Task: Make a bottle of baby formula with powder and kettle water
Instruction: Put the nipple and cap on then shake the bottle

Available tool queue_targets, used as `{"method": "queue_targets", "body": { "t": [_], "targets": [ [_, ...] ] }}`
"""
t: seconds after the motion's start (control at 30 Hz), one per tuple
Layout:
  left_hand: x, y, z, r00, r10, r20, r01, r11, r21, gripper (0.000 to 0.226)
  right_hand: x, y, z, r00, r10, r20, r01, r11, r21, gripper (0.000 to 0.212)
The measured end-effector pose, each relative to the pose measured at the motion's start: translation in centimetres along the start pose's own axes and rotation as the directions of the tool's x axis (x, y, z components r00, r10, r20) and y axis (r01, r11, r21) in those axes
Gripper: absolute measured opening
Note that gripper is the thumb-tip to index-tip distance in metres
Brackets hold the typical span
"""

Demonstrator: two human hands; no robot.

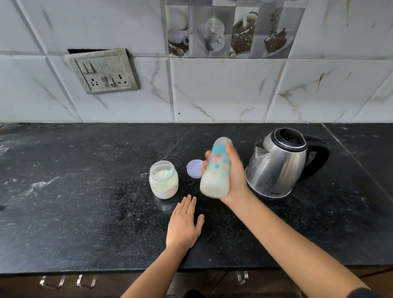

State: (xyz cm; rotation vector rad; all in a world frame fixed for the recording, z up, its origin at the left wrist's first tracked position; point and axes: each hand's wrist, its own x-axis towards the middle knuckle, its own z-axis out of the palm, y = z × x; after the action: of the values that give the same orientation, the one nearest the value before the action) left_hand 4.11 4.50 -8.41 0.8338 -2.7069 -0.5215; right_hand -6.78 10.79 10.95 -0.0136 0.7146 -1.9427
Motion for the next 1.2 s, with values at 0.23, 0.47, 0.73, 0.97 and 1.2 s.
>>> {"method": "queue_targets", "body": {
  "t": [0.23,0.47,0.73,0.97,1.2],
  "targets": [
    [0.0,-0.2,0.1,1.000,0.003,-0.020,-0.003,1.000,-0.003,0.059,-1.9,1.5,-0.5,0.994,0.090,0.059,-0.072,0.965,-0.251,0.058],
    [-0.1,-0.2,0.2,1.000,-0.009,0.010,0.009,1.000,0.014,0.062,-0.4,-0.6,0.2,0.999,0.032,-0.003,-0.032,0.999,-0.028,0.041],
    [0.0,-0.3,0.3,1.000,-0.012,0.018,0.012,1.000,0.009,0.062,0.0,-0.4,0.2,1.000,-0.019,-0.017,0.020,0.997,0.071,0.039],
    [0.0,-0.2,0.1,1.000,0.003,-0.020,-0.003,1.000,0.008,0.060,-1.0,1.5,-0.7,0.997,0.070,0.036,-0.063,0.986,-0.156,0.048],
    [-0.1,-0.2,0.2,1.000,0.002,-0.007,-0.002,1.000,-0.014,0.064,-1.8,1.3,-1.5,0.997,0.081,-0.002,-0.079,0.972,-0.221,0.047]
  ]
}}
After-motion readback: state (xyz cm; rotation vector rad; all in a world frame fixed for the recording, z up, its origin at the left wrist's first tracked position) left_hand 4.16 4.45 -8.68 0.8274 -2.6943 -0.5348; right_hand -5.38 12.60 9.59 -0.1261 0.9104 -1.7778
